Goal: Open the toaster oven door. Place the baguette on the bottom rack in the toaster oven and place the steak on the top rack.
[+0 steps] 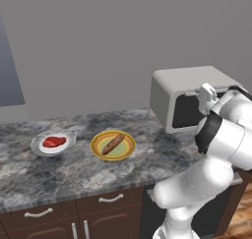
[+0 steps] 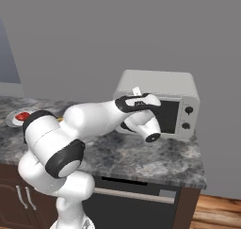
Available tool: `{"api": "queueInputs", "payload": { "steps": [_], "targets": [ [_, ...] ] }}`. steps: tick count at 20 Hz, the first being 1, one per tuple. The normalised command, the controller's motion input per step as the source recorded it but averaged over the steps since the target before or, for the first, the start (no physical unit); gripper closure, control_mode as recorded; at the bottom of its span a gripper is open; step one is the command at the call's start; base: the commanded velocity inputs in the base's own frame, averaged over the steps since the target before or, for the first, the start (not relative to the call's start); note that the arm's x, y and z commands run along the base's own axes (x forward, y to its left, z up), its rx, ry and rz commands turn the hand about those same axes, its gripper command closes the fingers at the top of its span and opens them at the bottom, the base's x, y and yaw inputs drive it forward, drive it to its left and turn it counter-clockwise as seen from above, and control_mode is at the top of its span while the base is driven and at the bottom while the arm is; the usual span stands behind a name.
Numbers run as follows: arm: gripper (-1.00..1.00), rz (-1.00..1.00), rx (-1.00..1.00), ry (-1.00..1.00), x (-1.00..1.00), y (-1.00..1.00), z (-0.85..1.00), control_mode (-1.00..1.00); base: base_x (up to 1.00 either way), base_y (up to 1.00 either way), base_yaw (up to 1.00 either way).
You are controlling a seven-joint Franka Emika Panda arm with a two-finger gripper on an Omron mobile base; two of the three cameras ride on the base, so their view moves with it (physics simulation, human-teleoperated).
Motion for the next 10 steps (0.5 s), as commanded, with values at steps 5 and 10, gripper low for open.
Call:
{"api": "queueInputs", "payload": {
  "steps": [5, 10],
  "targets": [
    [1.00, -0.03, 0.00, 0.23, -0.48, -0.40, 0.09, -1.00, 0.00, 0.00, 0.00],
    [1.00, -0.06, 0.00, 0.22, -0.62, -0.37, 0.00, -1.00, 0.00, 0.00, 0.00]
  ]
}}
